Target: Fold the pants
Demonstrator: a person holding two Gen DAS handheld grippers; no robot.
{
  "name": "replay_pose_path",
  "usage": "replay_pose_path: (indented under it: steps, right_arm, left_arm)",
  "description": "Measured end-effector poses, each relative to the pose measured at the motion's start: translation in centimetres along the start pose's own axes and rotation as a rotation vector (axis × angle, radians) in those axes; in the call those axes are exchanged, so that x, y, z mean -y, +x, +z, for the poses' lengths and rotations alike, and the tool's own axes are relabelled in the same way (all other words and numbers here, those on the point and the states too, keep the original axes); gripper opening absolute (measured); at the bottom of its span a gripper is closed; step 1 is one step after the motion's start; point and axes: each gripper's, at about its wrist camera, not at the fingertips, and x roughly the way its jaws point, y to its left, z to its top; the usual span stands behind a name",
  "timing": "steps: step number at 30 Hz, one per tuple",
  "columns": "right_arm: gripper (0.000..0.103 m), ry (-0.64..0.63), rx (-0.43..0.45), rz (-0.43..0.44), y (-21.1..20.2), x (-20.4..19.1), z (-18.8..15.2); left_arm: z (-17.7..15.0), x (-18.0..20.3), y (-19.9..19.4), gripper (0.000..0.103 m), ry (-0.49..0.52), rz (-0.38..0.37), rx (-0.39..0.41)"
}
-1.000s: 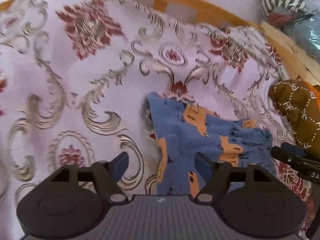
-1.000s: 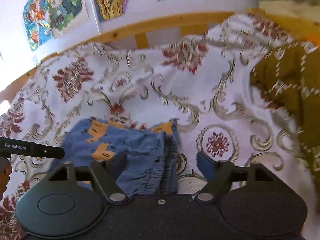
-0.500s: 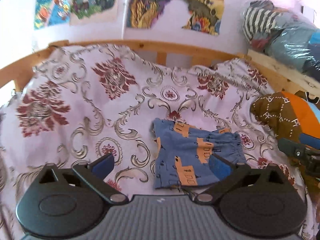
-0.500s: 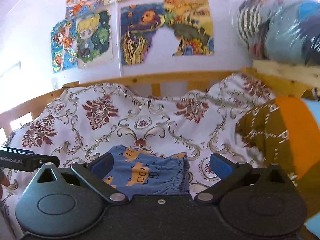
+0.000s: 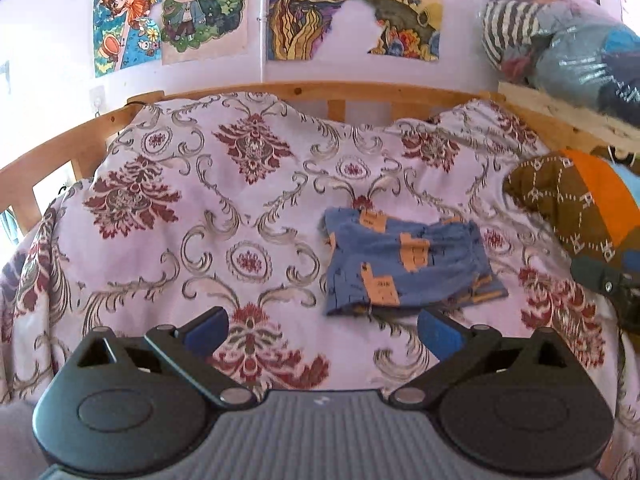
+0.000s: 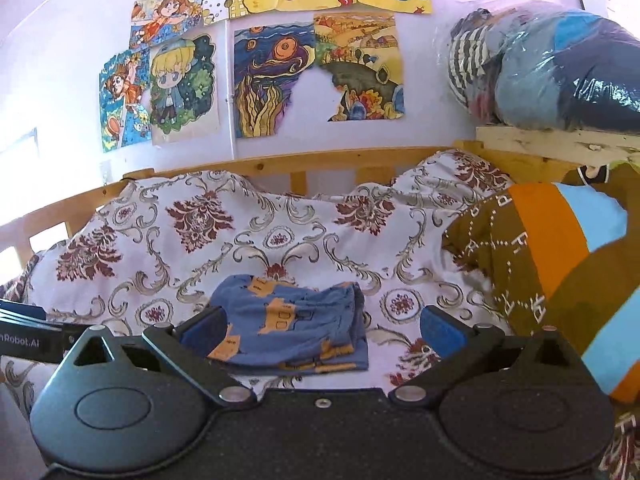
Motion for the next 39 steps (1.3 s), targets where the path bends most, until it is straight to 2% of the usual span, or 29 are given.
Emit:
replay_pose_path:
  steps: [11, 34, 39]
  right_arm:
    - [0.102, 0.013, -0.045, -0.02, -0.3, 0.3, -1.9]
    - [0.102, 0.013, -0.063, -0.02, -0.1, 0.4, -2.3]
    - [0.102, 0.012, -0.064, -0.017, -0.1, 0.3, -2.3]
  left_arm:
    - [-2.0, 0.4, 0.7, 0.103, 0.015, 0.002, -0.042]
    - [-2.2, 0.5, 0.9, 0.103, 0.025, 0.005, -0.052]
    - [-2.2, 0.3, 1.2, 0.103, 0.023, -0.001, -0.089]
